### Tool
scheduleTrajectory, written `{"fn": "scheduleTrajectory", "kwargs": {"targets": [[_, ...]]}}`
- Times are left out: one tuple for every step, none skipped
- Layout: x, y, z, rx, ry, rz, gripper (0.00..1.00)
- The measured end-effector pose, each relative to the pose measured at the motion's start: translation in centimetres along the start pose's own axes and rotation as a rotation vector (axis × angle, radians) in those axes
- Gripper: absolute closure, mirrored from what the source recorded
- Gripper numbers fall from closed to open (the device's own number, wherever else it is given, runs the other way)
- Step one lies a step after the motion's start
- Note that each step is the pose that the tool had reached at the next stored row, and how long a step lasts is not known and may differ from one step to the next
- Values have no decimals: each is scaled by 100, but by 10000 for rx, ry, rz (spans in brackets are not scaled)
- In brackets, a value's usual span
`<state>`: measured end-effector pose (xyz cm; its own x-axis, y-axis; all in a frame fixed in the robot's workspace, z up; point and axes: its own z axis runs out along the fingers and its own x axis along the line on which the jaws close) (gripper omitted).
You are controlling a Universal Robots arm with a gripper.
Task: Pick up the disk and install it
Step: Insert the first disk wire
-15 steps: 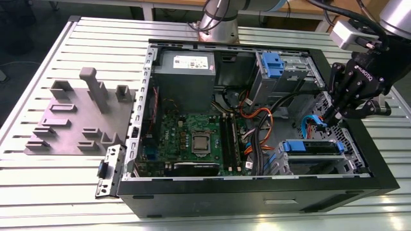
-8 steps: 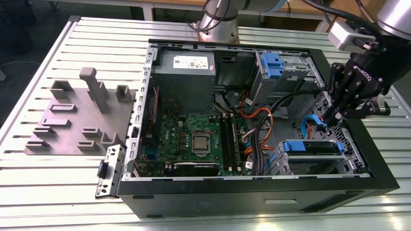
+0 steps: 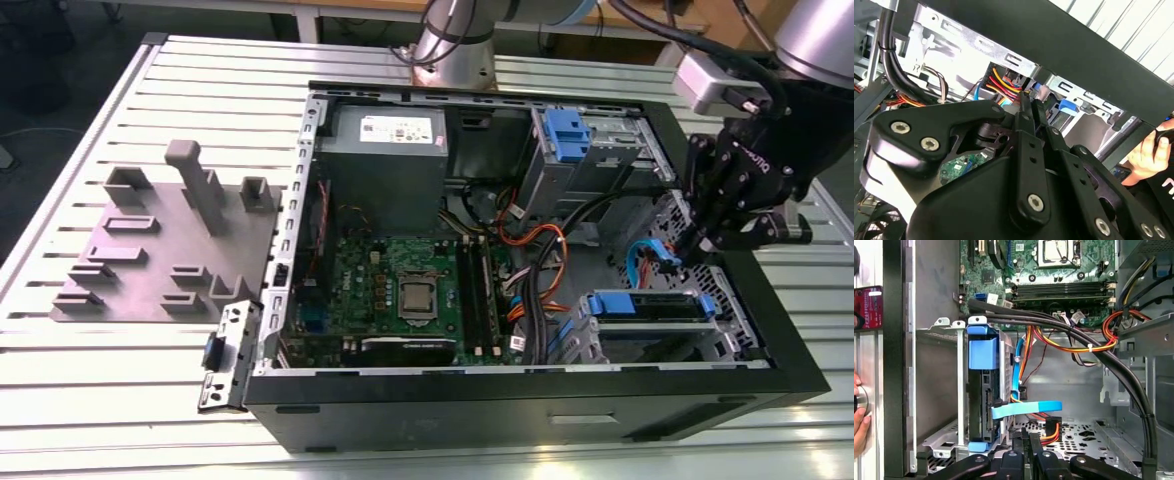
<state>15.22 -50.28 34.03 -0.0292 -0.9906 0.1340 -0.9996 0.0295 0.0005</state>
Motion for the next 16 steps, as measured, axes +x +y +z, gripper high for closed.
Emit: {"fn": "scheduleTrajectory", "kwargs": {"targets": [[7,10,1,30,0,-4,84],[12,19,2,52,-4,-21,84],[17,28,3,75,-5,-35,84],[23,38,4,98,-5,-47,84],[28,50,5,120,-5,-57,84],[34,63,6,135,-6,-68,84],[40,80,8,143,-6,-75,84],[45,97,9,151,-6,-83,84],[52,113,10,166,-6,-90,84],[60,125,12,188,-7,-95,84],[68,134,13,215,-9,-101,84],[80,142,14,247,-8,-105,84],[92,149,16,286,-10,-106,84],[105,157,18,330,-11,-106,84],[115,164,20,369,-12,-105,84],[124,173,21,412,-12,-107,84]]}}
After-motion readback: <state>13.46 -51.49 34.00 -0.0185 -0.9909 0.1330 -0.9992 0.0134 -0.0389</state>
